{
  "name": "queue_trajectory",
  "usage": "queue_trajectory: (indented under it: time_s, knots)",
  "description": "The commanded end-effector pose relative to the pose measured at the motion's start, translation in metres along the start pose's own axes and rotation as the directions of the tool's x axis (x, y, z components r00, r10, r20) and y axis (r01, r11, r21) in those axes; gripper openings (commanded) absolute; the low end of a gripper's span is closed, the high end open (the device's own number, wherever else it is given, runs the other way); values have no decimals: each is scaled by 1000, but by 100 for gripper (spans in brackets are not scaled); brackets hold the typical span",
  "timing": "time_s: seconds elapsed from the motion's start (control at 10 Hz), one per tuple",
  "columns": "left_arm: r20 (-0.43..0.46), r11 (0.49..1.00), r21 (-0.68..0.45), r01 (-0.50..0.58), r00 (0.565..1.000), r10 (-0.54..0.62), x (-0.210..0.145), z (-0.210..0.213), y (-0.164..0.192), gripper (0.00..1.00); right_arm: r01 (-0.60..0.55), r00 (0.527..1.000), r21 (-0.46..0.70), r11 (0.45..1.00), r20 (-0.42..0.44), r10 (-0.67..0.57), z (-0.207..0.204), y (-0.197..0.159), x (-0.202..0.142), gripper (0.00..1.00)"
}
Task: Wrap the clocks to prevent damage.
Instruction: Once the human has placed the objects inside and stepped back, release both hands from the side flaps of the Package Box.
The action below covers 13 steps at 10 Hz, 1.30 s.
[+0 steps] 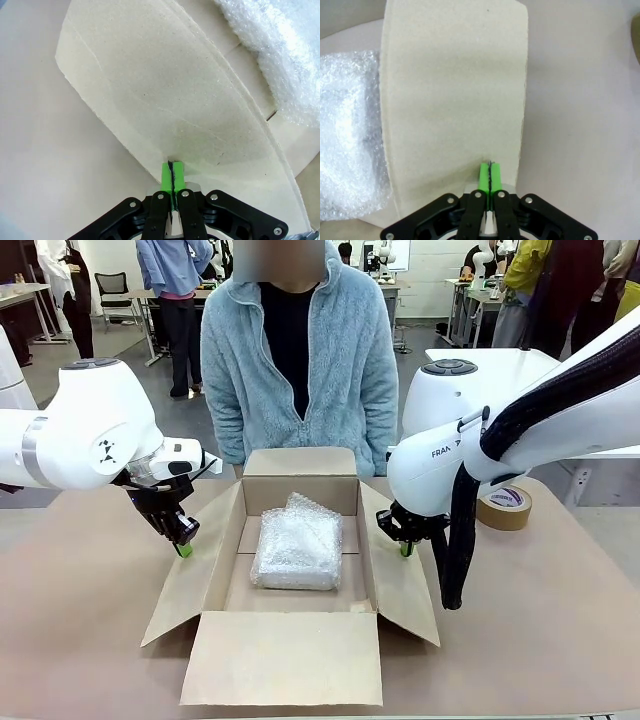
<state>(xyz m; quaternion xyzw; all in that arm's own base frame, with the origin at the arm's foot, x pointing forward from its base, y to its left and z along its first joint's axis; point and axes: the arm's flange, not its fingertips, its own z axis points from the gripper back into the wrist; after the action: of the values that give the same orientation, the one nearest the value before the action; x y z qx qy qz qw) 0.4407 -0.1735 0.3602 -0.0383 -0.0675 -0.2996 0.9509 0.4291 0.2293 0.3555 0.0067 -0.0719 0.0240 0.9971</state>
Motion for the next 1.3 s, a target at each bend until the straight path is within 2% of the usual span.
queue_trajectory:
  time_s: [0.0,0.8,0.9,1.0,1.1,1.2]
  knots:
    - [-9,1000,-2,2,1000,-2,-1,-1,0,0,11,1000,-22,1000,8,-11,-1,1,-1,1]
    - [0,1000,0,0,1000,0,0,0,0,0,0,1000,0,1000,0,0,0,0,0,1]
    - [3,990,-19,140,990,-140,-1,16,1,0,-97,995,25,995,15,97,18,-8,4,1]
    - [17,972,5,233,972,-233,1,44,4,0,-154,988,61,986,32,152,50,-16,5,1]
    - [-4,976,36,213,977,-213,7,76,10,0,-229,972,25,973,62,227,87,-22,4,1]
    - [-17,971,23,240,971,-239,12,110,12,0,-269,962,-15,963,47,269,126,-31,4,1]
